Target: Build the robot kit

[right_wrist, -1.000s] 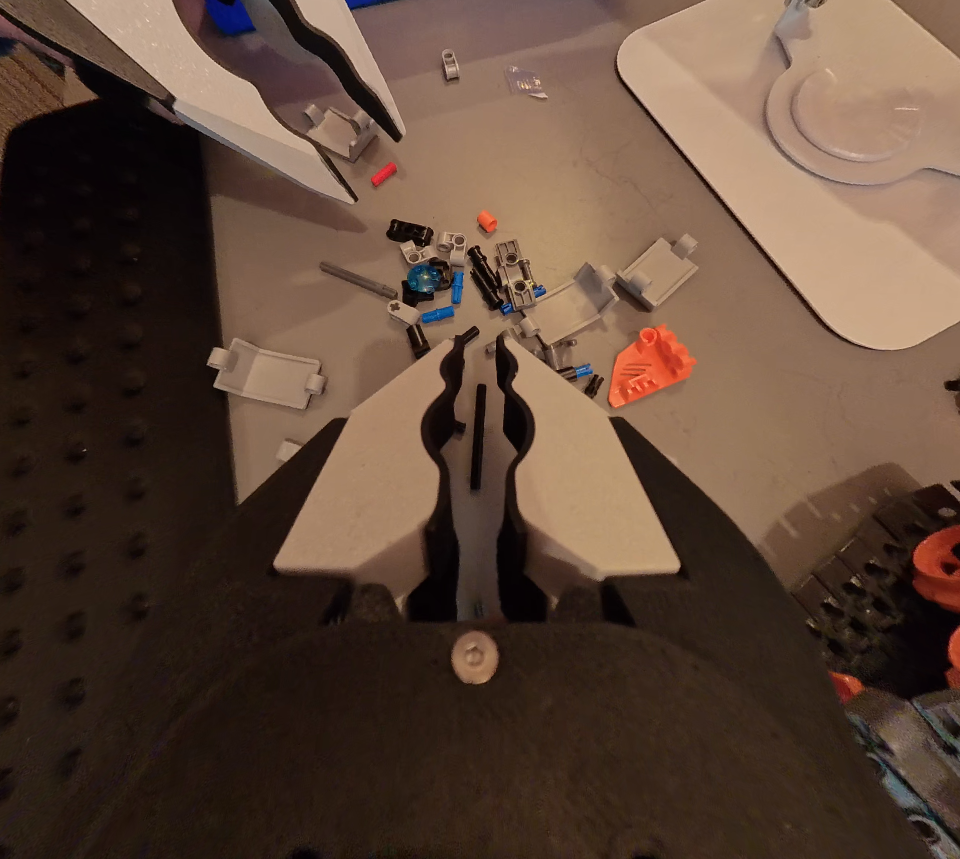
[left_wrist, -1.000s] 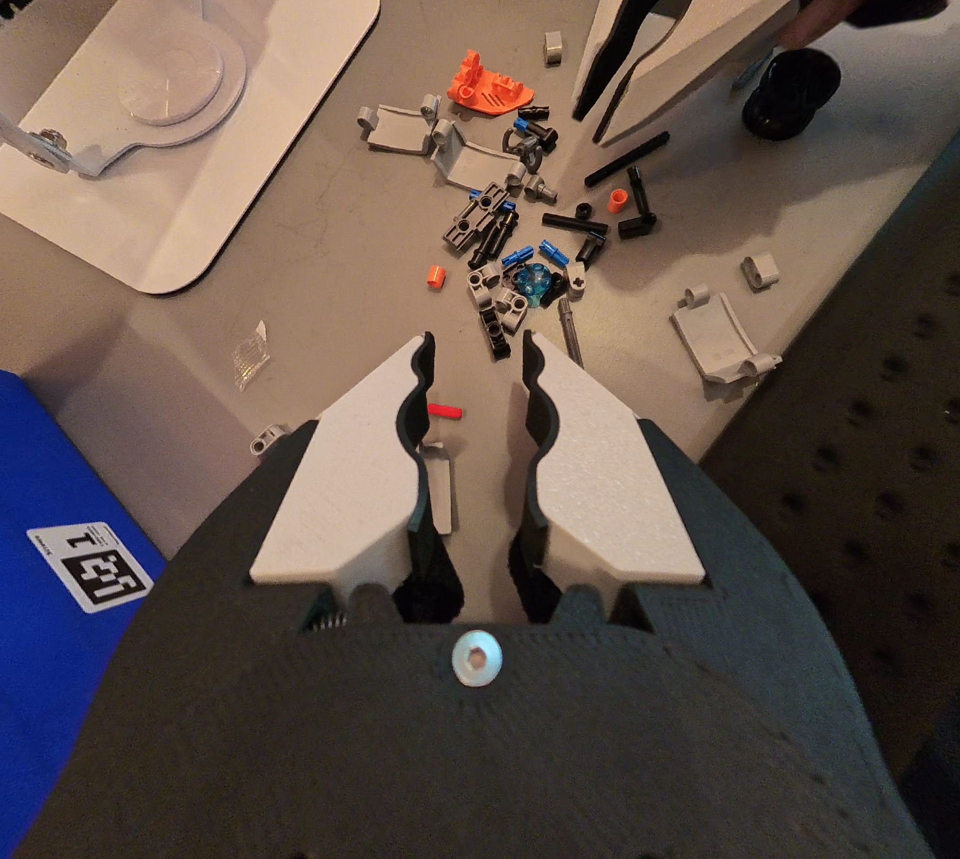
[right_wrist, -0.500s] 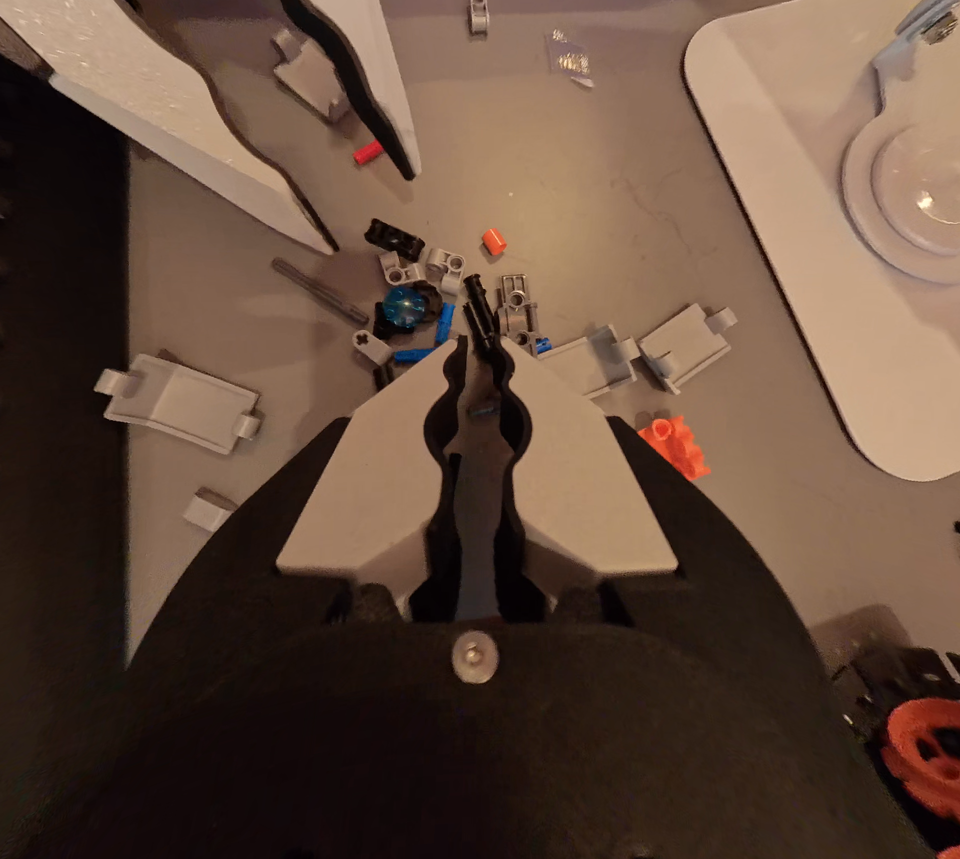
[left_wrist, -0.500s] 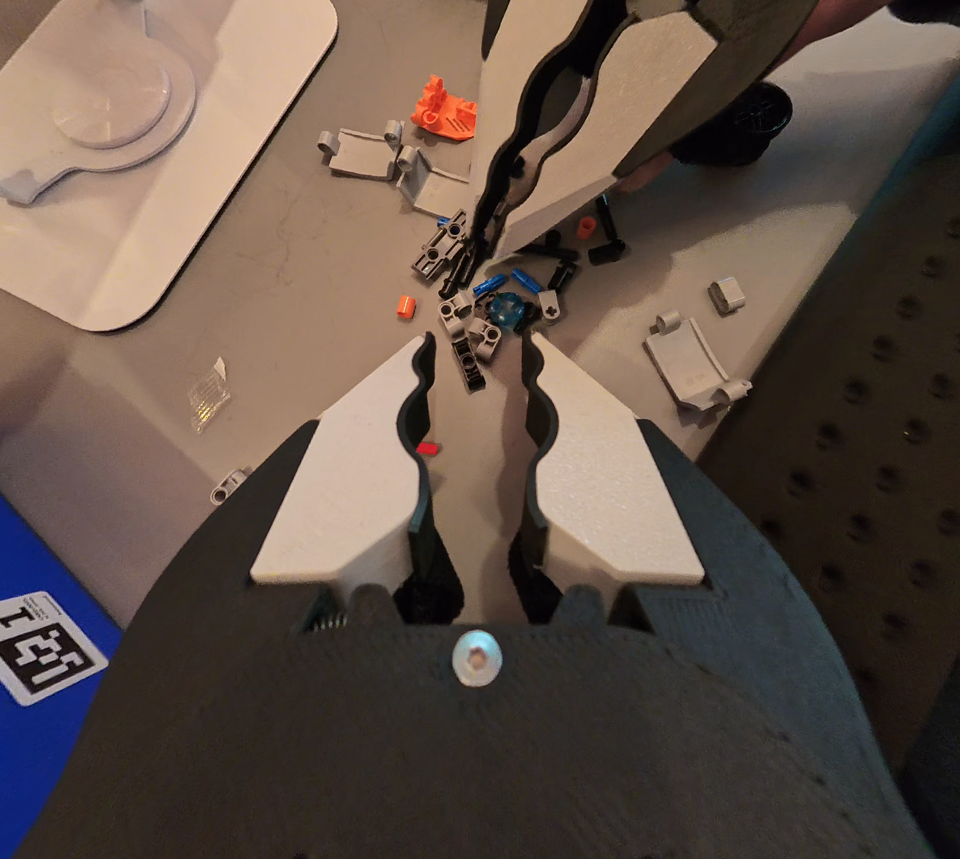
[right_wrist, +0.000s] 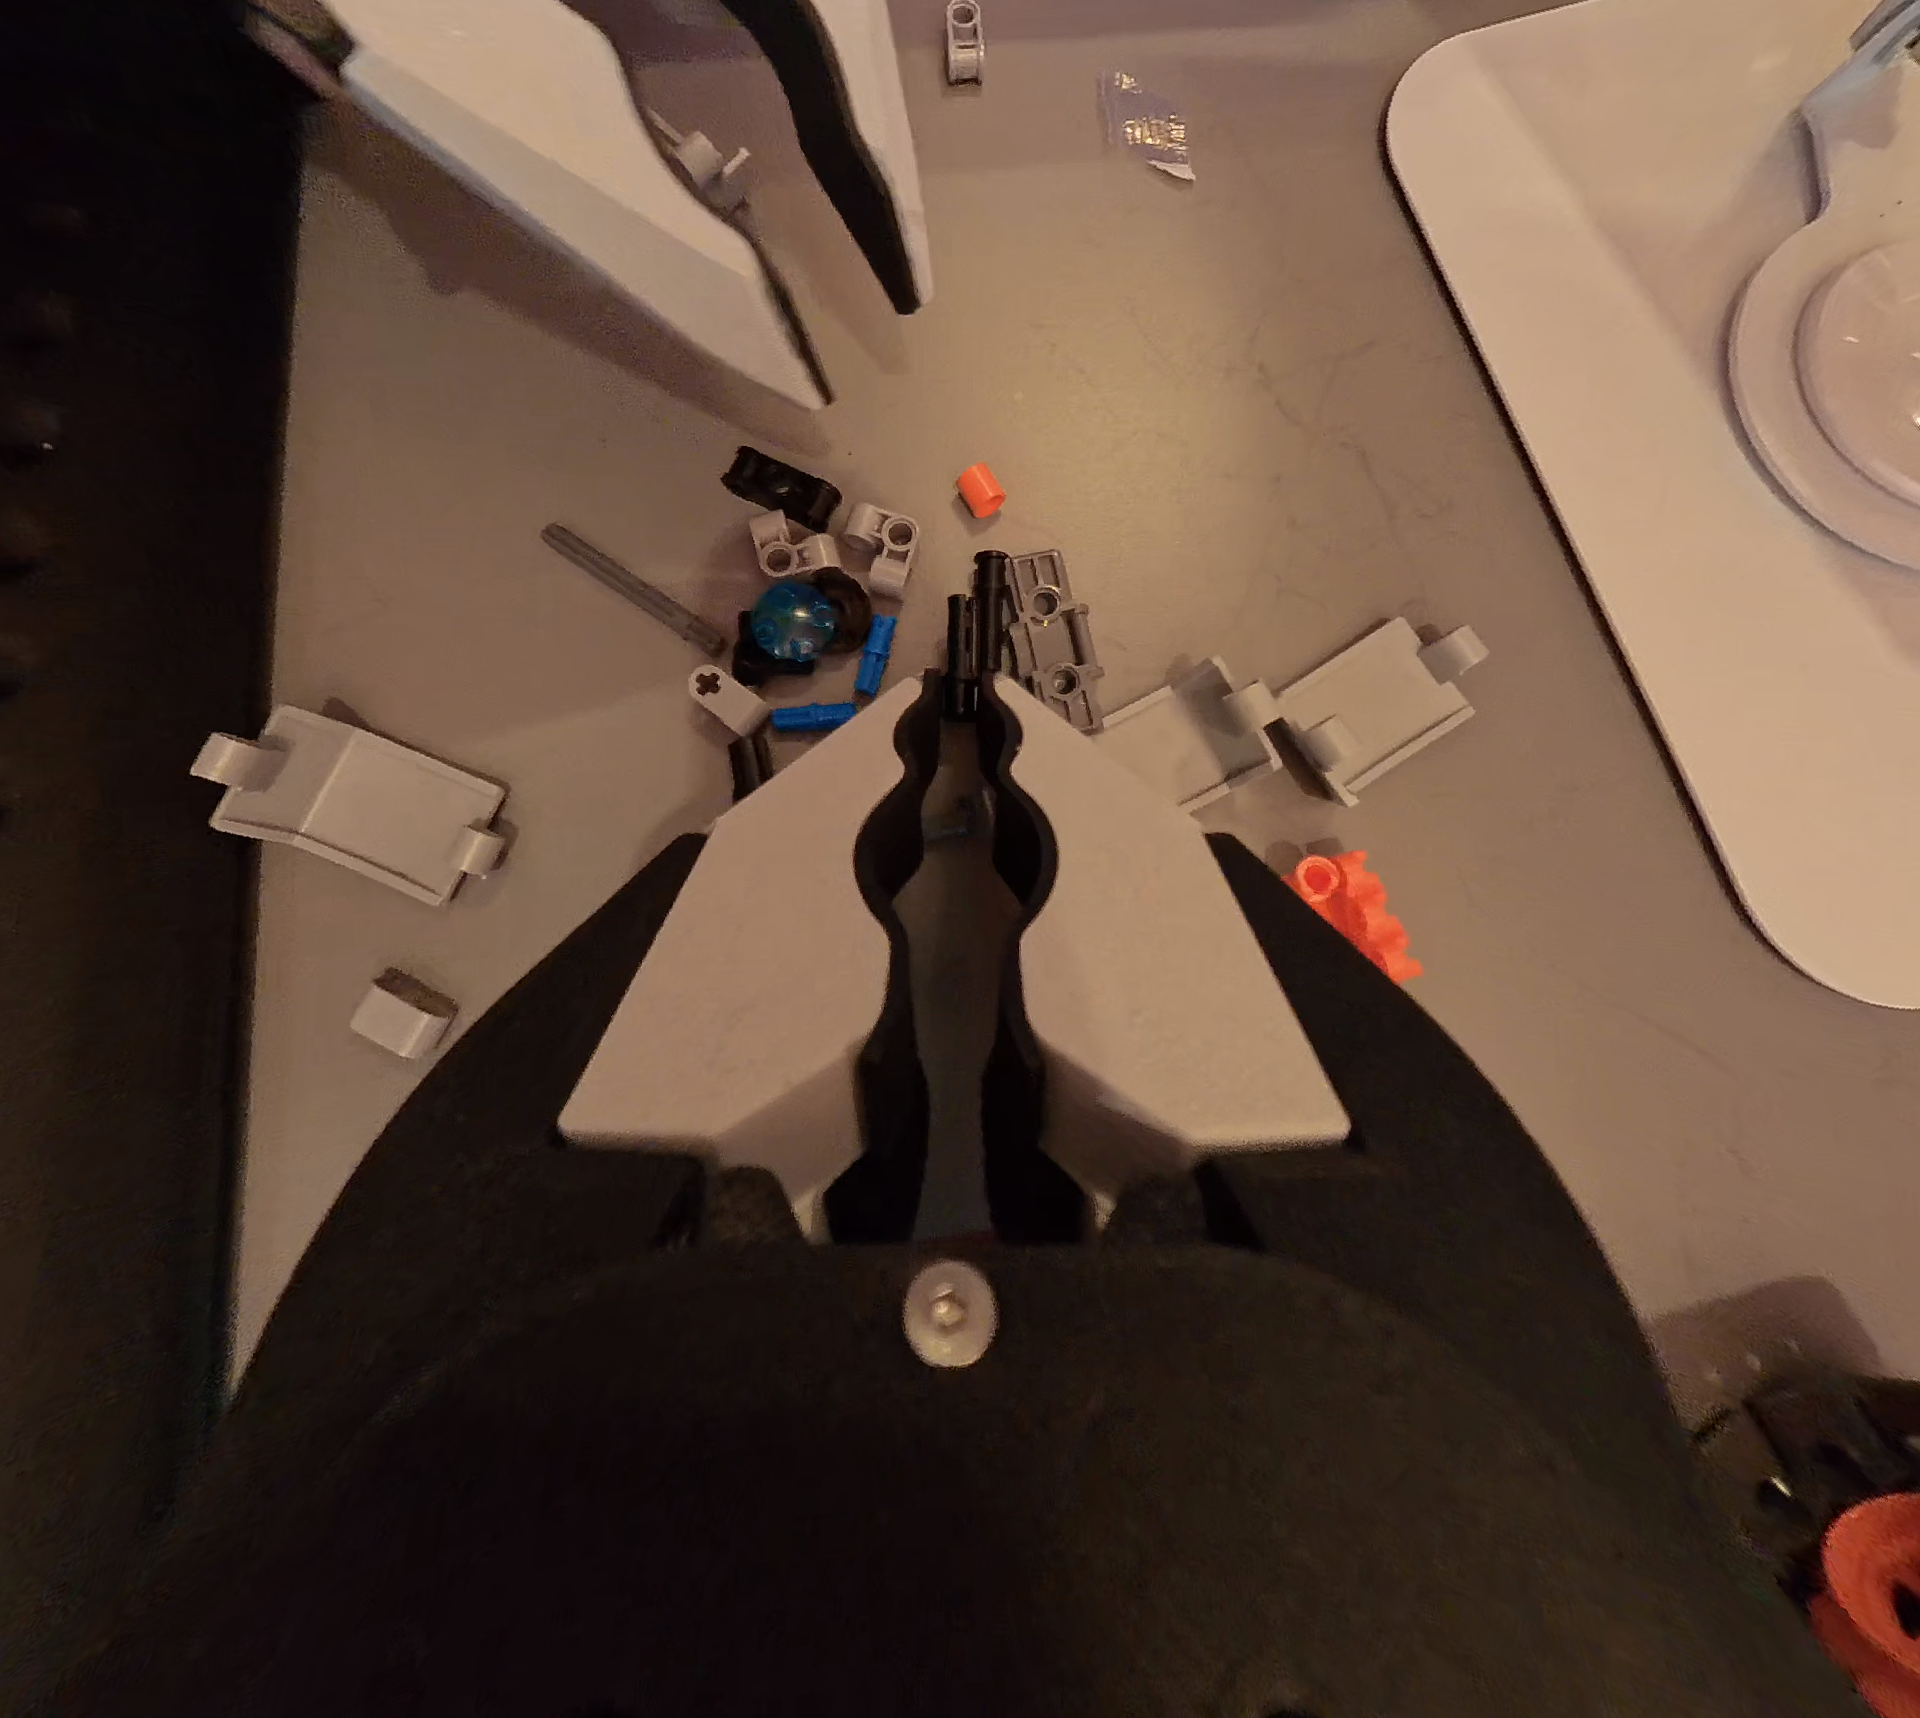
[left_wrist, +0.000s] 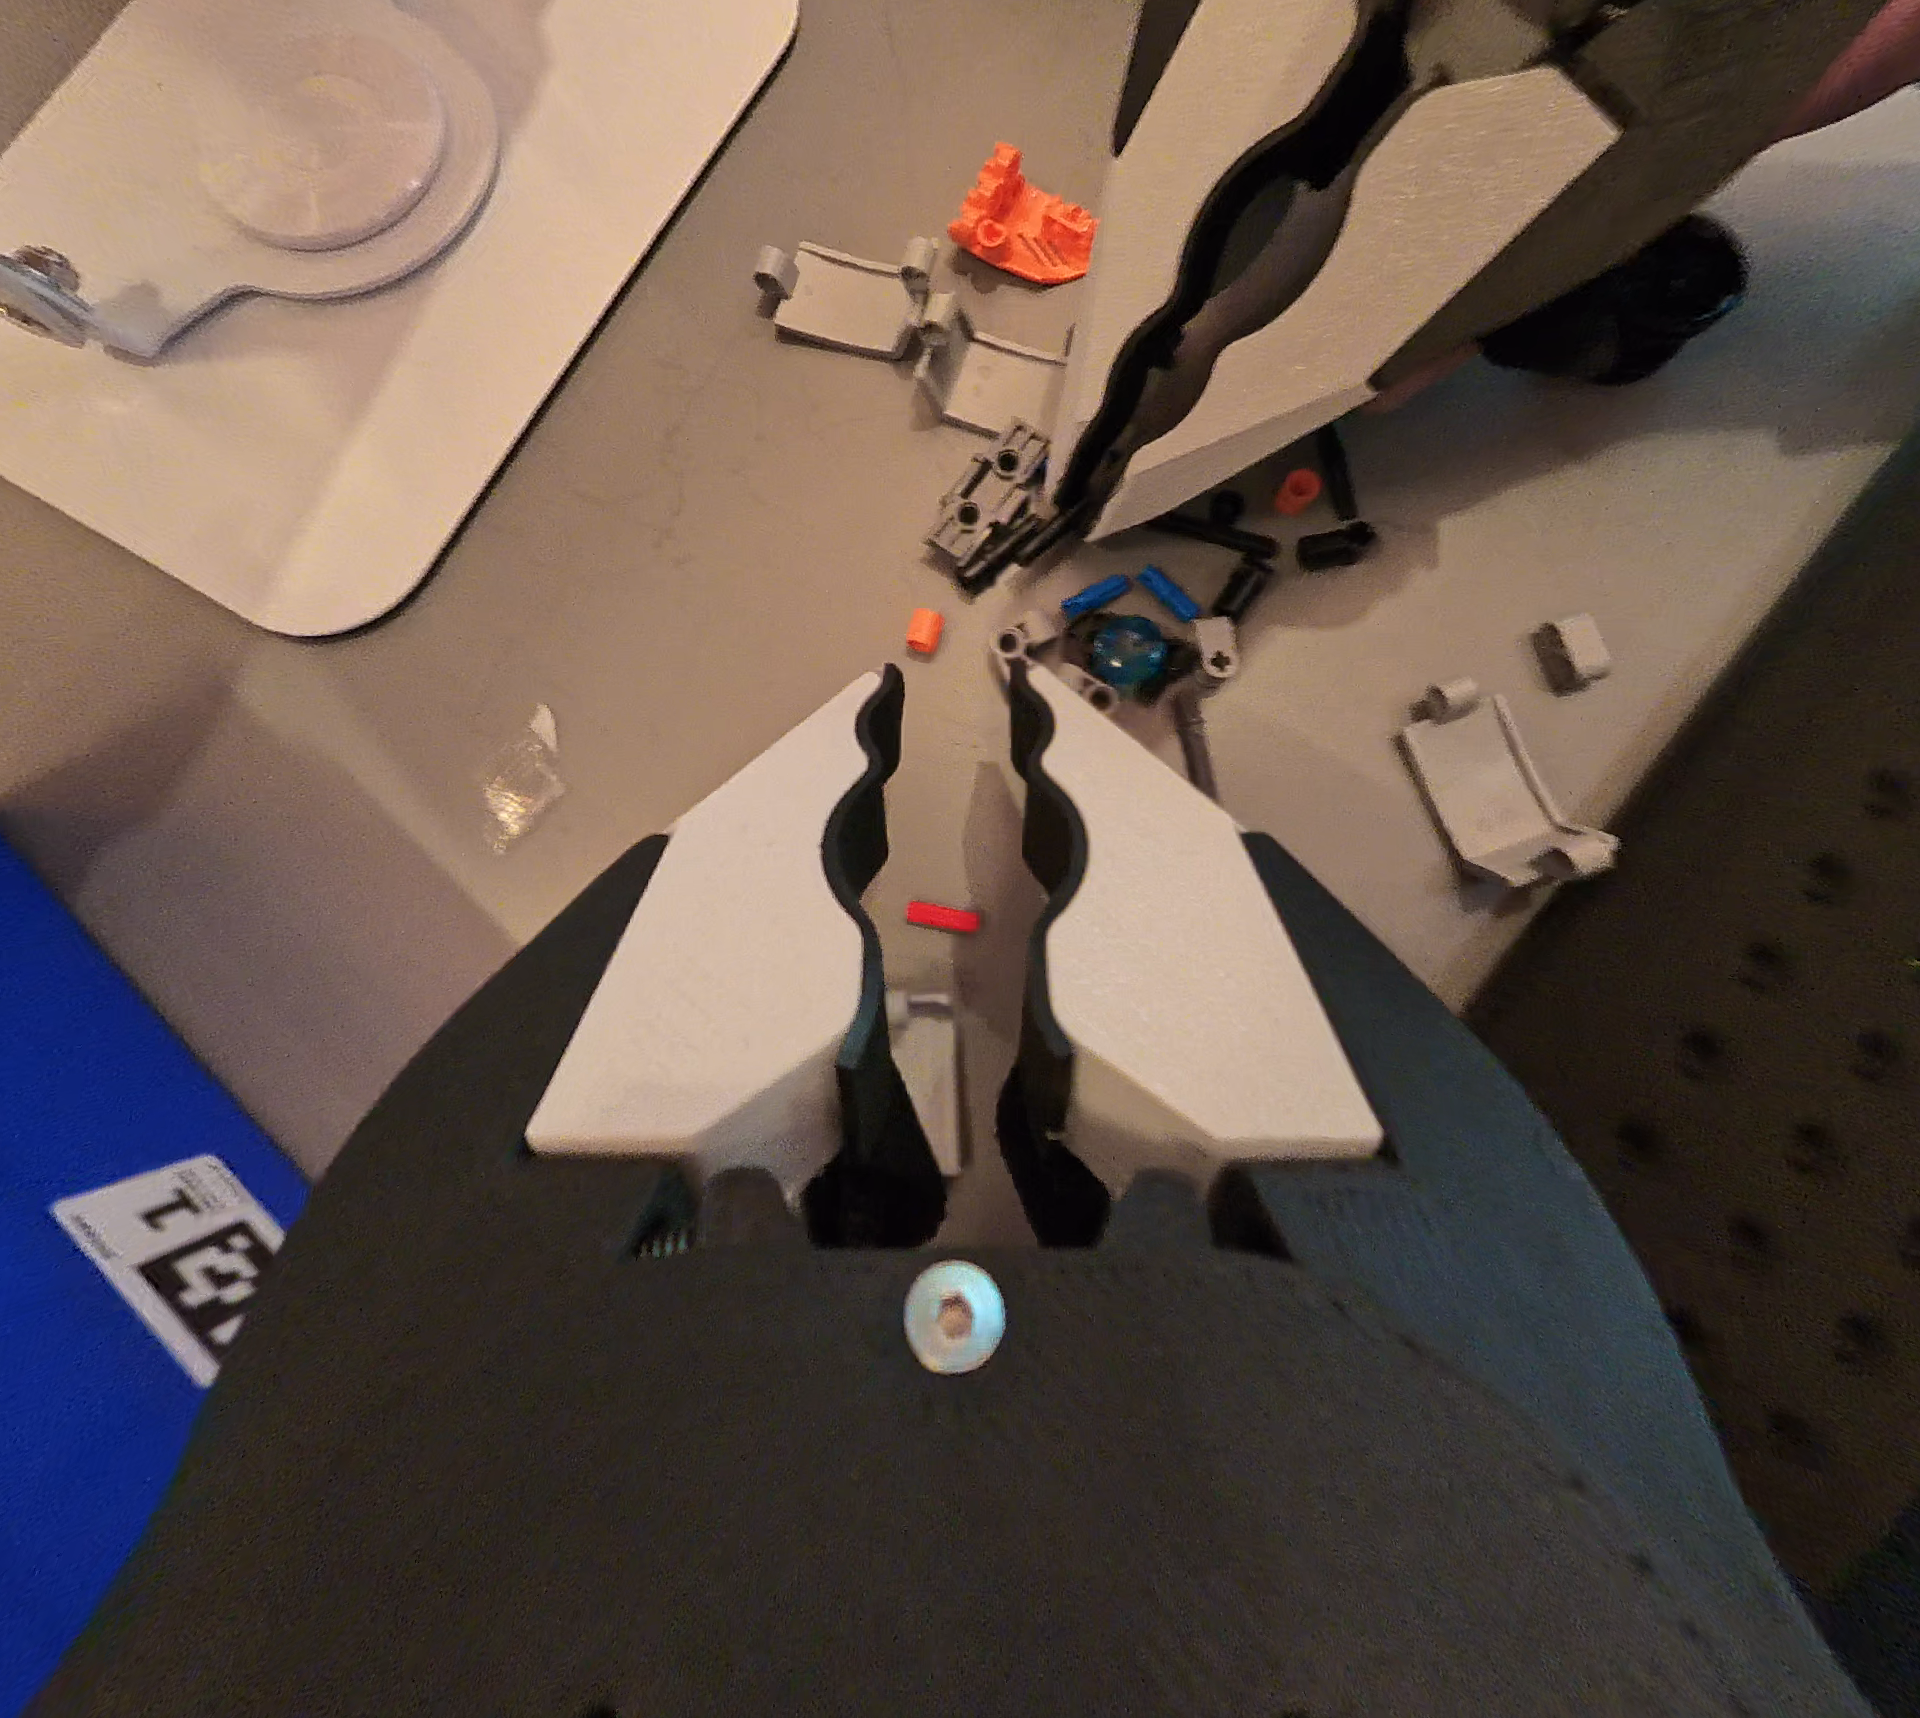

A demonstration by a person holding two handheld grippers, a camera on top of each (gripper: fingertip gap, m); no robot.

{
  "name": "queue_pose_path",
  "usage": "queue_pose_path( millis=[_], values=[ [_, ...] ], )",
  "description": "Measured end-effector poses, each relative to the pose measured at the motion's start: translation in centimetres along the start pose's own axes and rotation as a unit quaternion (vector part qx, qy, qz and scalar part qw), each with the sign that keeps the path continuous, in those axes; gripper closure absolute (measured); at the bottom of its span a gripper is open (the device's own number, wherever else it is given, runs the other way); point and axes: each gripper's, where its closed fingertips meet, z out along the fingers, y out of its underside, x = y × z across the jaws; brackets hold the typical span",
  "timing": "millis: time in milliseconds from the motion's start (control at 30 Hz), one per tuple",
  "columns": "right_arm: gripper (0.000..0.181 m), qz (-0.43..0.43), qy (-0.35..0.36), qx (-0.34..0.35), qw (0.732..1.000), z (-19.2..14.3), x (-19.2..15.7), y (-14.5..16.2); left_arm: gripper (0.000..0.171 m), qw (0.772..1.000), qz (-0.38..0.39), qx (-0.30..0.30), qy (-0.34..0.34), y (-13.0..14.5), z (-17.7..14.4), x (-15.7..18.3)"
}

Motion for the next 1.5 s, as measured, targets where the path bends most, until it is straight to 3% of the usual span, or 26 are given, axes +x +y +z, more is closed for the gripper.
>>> queue_pose_path(
  millis=[267, 400, 667, 933, 1500],
  values=[
    [0.177, 0.000, 0.002, -0.006, 1.000, 0.1, 0.0, 0.3, 0.157, 0.994, 0.048, -0.094, 0.029, 0.9, 3.0, -0.5],
    [0.177, -0.003, 0.002, -0.010, 1.000, 0.4, -0.1, 0.4, 0.166, 0.993, 0.057, -0.096, 0.045, 0.9, 3.7, -0.4],
    [0.178, -0.007, -0.001, -0.007, 1.000, 0.4, -0.1, 0.4, 0.167, 0.991, 0.078, -0.081, 0.075, 0.9, 3.7, 0.5],
    [0.178, -0.031, -0.015, -0.002, 0.999, 0.8, -0.7, 0.0, 0.167, 0.975, 0.164, -0.090, 0.121, 1.6, 3.1, 1.6],
    [0.178, -0.136, -0.083, -0.018, 0.987, 1.0, -1.3, -0.2, 0.167, 0.958, 0.225, -0.121, 0.132, 1.6, 3.1, 1.9]
  ],
)
